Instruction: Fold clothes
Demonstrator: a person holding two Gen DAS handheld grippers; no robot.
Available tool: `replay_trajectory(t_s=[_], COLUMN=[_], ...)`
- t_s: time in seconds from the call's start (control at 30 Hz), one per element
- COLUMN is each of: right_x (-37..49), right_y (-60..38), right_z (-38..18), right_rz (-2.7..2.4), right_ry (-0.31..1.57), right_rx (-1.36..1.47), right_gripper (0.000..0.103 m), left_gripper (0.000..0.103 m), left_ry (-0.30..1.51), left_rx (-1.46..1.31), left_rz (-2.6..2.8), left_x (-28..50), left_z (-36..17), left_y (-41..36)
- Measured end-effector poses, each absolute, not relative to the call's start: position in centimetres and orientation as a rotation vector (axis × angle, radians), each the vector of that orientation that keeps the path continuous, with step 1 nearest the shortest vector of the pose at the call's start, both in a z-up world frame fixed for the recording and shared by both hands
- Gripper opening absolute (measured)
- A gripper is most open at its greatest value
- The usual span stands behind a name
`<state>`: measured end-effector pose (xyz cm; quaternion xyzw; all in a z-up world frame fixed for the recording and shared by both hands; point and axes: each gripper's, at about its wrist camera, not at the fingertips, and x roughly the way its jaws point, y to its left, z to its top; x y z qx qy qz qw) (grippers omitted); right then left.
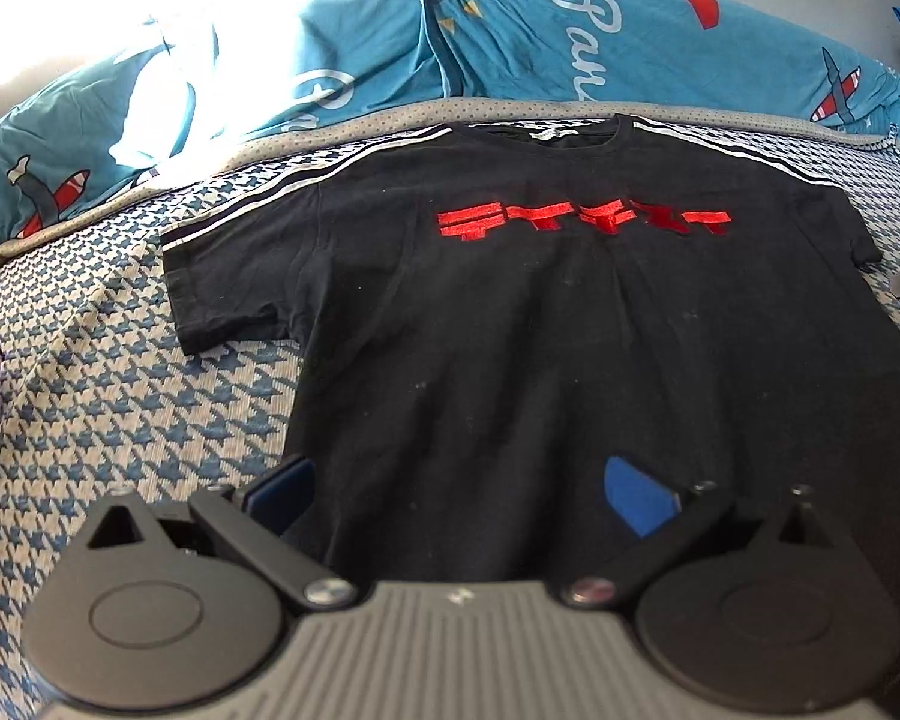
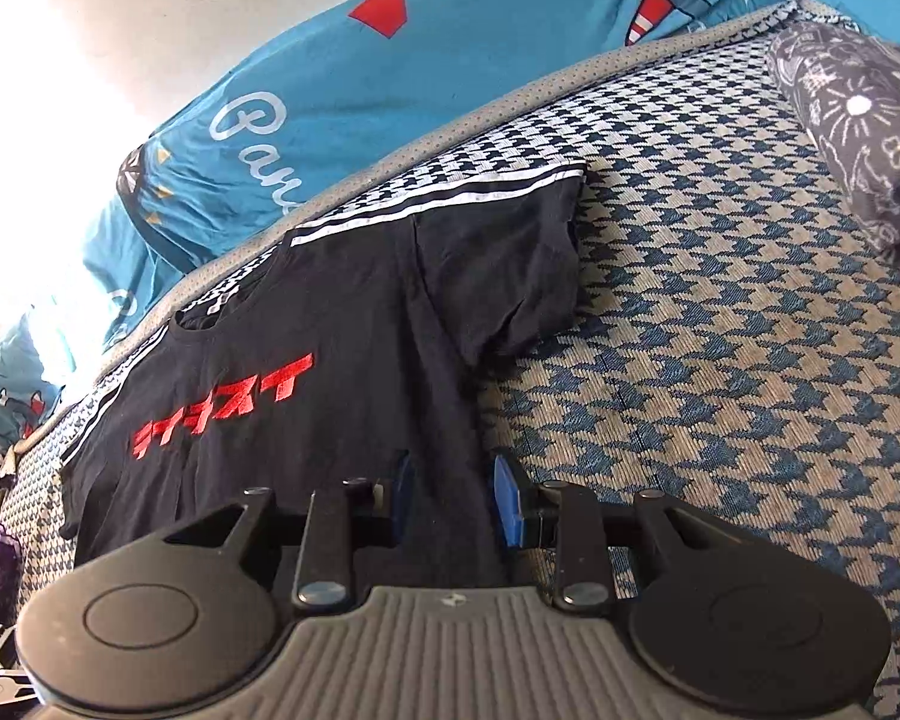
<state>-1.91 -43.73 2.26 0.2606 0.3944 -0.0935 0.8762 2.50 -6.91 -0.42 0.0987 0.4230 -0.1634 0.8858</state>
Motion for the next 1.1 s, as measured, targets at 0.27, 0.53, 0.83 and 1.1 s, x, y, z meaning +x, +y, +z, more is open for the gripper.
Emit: replay_trajectory(t_s=[0.27, 0.53, 0.83, 1.1], right_x=[0.6, 1.7, 1.3, 1.4], right_y=[-43.8, -43.1, -43.6, -43.8], right_z=[0.7, -0.1, -0.2, -0.2], right_rz=[-0.218, -0.205, -0.266, -0.317], right_ry=[0.858, 0.864, 0.837, 0.839], right_rx=[0.501, 0.448, 0.469, 0.443], right_gripper=[0.029, 0.026, 0.003, 0.001], left_gripper=[0.103, 0.103, 0.103, 0.103], left_ry=[0.903, 0.916, 0.894, 0.884], left_rx=[0.176, 0.159, 0.186, 0.202], left_rz=[-0.324, -0.31, -0.297, -0.273], left_x=[3.5, 4.3, 4.3, 4.4], left_z=[-1.5, -2.5, -2.7, -2.7], left_y=[-7.4, -7.9, -8.2, -7.9])
